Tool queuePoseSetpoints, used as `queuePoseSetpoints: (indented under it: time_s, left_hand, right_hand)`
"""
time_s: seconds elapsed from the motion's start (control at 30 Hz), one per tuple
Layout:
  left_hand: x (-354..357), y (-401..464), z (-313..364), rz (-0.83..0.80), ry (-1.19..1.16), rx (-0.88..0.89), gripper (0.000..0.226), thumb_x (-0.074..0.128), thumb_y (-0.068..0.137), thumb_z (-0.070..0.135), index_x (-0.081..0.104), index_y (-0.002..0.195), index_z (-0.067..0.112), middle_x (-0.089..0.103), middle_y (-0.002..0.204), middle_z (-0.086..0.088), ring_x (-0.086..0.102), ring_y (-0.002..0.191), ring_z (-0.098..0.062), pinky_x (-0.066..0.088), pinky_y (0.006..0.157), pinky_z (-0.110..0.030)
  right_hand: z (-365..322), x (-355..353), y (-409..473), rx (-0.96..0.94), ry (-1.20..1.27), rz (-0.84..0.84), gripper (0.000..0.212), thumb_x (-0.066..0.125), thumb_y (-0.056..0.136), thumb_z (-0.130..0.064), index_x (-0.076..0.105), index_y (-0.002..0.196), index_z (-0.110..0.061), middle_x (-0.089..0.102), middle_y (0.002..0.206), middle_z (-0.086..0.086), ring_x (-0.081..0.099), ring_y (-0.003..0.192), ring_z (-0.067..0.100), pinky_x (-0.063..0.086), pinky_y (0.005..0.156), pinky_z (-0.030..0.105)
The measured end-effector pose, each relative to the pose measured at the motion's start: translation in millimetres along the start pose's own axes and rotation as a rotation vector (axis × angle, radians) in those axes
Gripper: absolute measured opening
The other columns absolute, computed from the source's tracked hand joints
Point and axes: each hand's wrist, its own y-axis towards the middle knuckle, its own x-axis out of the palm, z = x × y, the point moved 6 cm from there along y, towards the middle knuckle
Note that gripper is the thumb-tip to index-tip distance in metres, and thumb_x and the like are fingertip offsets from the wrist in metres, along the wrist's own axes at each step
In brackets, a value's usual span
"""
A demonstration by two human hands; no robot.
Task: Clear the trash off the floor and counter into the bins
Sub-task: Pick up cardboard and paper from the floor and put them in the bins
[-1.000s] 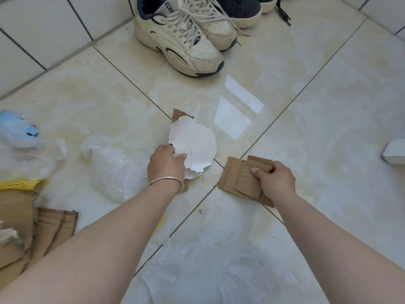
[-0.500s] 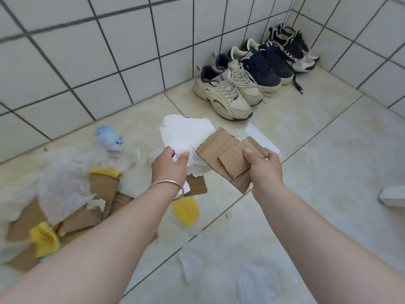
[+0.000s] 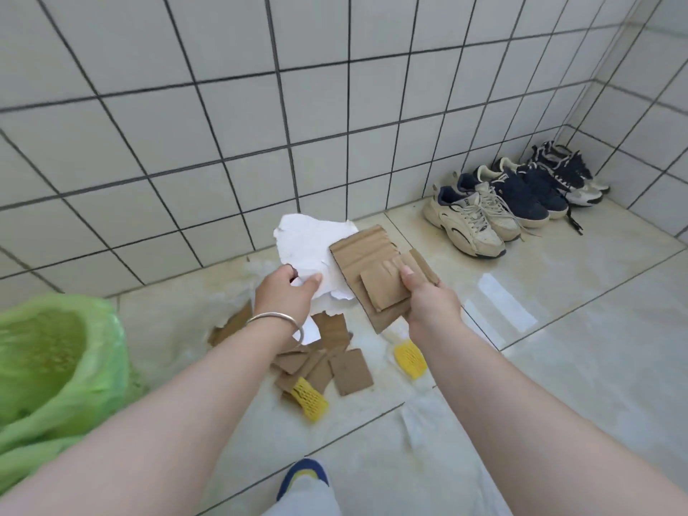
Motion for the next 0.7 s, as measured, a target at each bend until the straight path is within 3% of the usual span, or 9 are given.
queuePoseSetpoints:
  time_s: [0.07,0.23,0.33,0.43,0.5,0.57,0.63,0.7]
  left_hand:
    - [-35.9,-9.8,5.3,0.026,-0.011,0.005,0.036,0.06,0.086,0.03,0.057,0.091,-0.005,0.05,0.078,-0.01,0.042,0.07,-0.024,0.032,0.057,-0.03]
    - [-115.4,-39.7,14.8,0.077,-0.055,0.012,0.032,0.061,0.085,0.032,0.045,0.073,0.007,0.038,0.071,-0.008,0.033,0.068,-0.024,0.026,0.057,-0.031]
    - [-160.3,-61.1,10.3,0.151,-0.054,-0.006,0.034,0.061,0.085,0.035,0.046,0.074,0.006,0.039,0.074,-0.009,0.034,0.069,-0.023,0.025,0.056,-0.031]
    - [-200.2,-83.3,-2.6,0.227,-0.048,-0.049,0.039,0.062,0.085,0.033,0.035,0.065,0.012,0.036,0.07,-0.004,0.035,0.072,-0.024,0.025,0.056,-0.032]
    - [-224.4,-98.8,-12.4,0.272,-0.047,-0.067,0.038,0.063,0.085,0.031,0.037,0.065,0.011,0.038,0.069,-0.003,0.036,0.072,-0.024,0.026,0.057,-0.031]
    - [-246.6,-112.9,-21.8,0.301,-0.046,-0.074,0.032,0.064,0.084,0.03,0.045,0.071,0.009,0.046,0.074,-0.007,0.04,0.073,-0.023,0.029,0.058,-0.03]
    - [-264.6,-121.9,-27.6,0.311,-0.028,-0.072,0.029,0.065,0.084,0.031,0.048,0.076,0.009,0.049,0.082,-0.008,0.042,0.077,-0.022,0.031,0.062,-0.031]
    - [-276.3,-126.6,-32.0,0.304,0.017,-0.081,0.029,0.064,0.084,0.032,0.044,0.071,0.016,0.045,0.086,-0.006,0.04,0.08,-0.02,0.03,0.061,-0.03]
  right_hand:
    - [-3.0,20.5,-31.8,-0.02,-0.016,-0.035,0.039,0.072,0.081,-0.015,0.056,0.116,-0.009,0.063,0.106,0.007,0.061,0.096,0.025,0.053,0.092,0.04]
    - [-6.4,66.0,-108.3,-0.121,-0.255,-0.119,0.025,0.073,0.078,-0.028,0.056,0.091,-0.016,0.064,0.101,0.006,0.062,0.095,0.026,0.053,0.09,0.044]
    - [-14.9,92.1,-151.9,-0.275,-0.434,-0.204,0.029,0.07,0.08,-0.032,0.054,0.099,-0.016,0.061,0.1,0.002,0.058,0.089,0.021,0.051,0.063,0.027]
    - [-10.4,116.7,-189.8,-0.354,-0.603,-0.385,0.038,0.071,0.08,-0.033,0.06,0.112,-0.016,0.062,0.089,-0.006,0.059,0.084,0.015,0.048,0.071,0.024]
    - [3.8,133.0,-213.3,-0.319,-0.74,-0.559,0.034,0.071,0.081,-0.034,0.059,0.111,-0.021,0.06,0.083,-0.01,0.057,0.073,0.008,0.046,0.062,0.018]
    - [18.0,147.1,-232.2,-0.283,-0.806,-0.673,0.033,0.071,0.081,-0.032,0.057,0.11,-0.024,0.065,0.094,-0.006,0.058,0.072,0.007,0.043,0.055,0.015]
    - [28.7,161.9,-246.6,-0.308,-0.841,-0.739,0.037,0.071,0.081,-0.029,0.059,0.115,-0.018,0.067,0.107,0.0,0.06,0.082,0.014,0.046,0.059,0.017]
    - [39.3,171.4,-255.3,-0.338,-0.875,-0.778,0.034,0.068,0.084,-0.028,0.056,0.115,-0.018,0.062,0.103,-0.002,0.057,0.08,0.011,0.043,0.053,0.013]
